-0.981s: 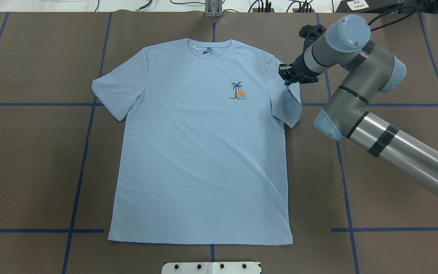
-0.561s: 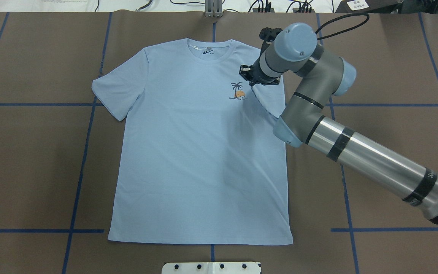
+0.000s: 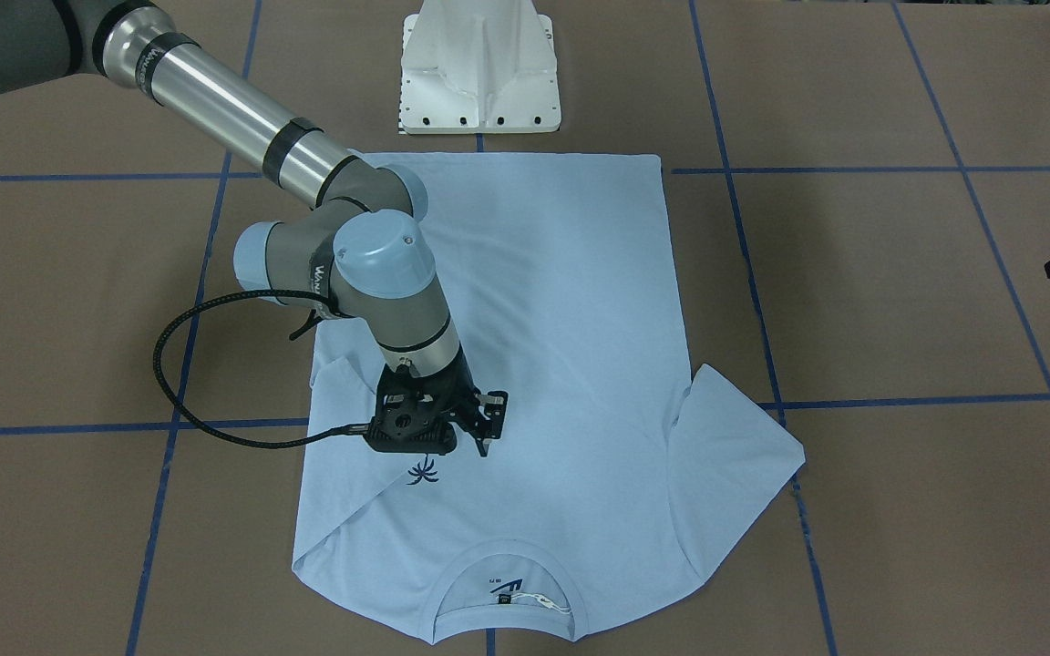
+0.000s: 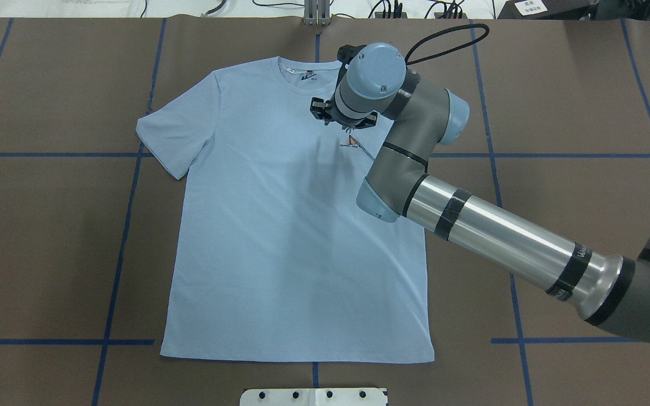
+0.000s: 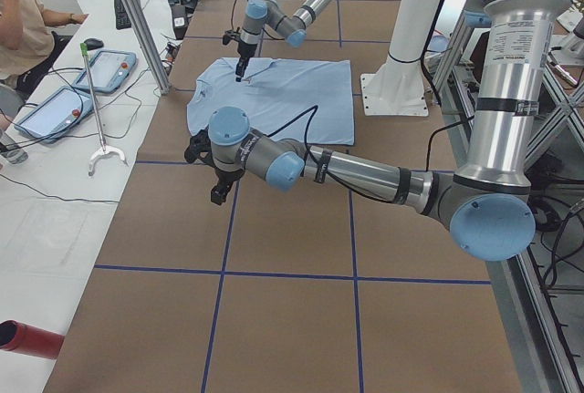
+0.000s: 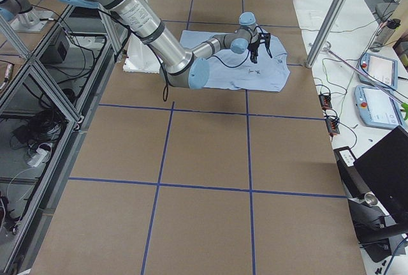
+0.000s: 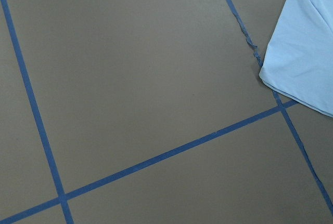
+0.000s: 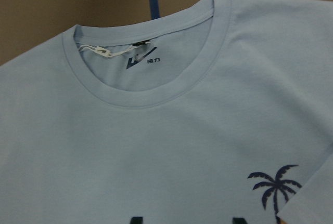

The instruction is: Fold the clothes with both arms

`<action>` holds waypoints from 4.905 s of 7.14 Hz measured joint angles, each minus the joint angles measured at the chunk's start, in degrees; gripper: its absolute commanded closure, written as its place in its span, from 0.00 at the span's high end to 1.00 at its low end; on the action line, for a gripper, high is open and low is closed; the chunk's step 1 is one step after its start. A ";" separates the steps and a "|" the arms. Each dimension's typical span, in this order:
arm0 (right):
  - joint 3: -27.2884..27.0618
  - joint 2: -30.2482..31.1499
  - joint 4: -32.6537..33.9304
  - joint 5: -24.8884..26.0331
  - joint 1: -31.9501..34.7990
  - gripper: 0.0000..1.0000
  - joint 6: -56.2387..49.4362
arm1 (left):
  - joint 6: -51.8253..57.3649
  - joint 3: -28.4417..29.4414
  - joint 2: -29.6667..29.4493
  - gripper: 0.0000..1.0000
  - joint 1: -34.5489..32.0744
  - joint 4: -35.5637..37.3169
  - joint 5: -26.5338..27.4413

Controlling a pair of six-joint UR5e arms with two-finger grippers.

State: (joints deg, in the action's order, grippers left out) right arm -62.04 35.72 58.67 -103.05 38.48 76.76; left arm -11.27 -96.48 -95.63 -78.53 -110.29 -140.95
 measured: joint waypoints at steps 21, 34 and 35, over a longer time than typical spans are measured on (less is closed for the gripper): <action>-44.03 30.71 4.40 3.55 -7.26 1.00 8.32 | -58.51 25.47 -30.86 0.00 30.07 -24.17 20.58; -57.04 38.37 18.89 14.21 -20.43 0.98 27.41 | -72.42 -2.33 -18.19 0.79 40.76 -24.77 27.40; -58.74 39.75 20.92 19.30 -26.39 0.93 31.86 | -73.02 -3.85 -16.31 0.80 41.33 -24.78 27.18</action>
State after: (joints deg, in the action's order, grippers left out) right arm -120.78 75.46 79.60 -83.76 12.10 108.62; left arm -84.29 -100.33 -111.94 -37.20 -135.07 -113.78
